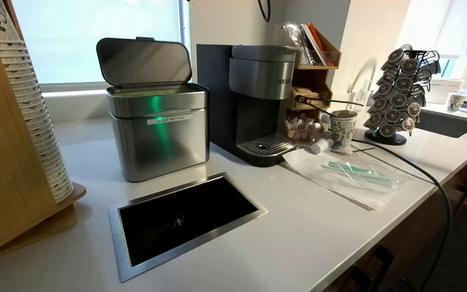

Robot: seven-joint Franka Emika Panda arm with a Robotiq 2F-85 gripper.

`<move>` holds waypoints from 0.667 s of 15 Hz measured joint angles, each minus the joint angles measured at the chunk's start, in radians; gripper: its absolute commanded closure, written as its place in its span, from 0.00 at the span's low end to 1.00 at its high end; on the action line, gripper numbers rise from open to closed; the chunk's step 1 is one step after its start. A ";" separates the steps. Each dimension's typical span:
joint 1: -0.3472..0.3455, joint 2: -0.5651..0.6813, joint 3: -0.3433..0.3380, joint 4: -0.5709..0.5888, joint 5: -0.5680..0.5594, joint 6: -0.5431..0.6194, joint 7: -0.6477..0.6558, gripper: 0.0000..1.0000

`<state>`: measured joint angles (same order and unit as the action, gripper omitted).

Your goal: Close the silver bin.

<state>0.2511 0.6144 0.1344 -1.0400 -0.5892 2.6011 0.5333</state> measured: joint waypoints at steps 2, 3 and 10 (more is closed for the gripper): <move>0.067 0.053 -0.066 0.092 0.059 -0.041 -0.002 0.00; 0.093 0.075 -0.093 0.136 0.087 -0.067 -0.001 0.00; 0.112 0.105 -0.116 0.190 0.117 -0.088 0.013 0.00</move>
<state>0.3628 0.7198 0.0181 -0.8497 -0.4719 2.5129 0.5468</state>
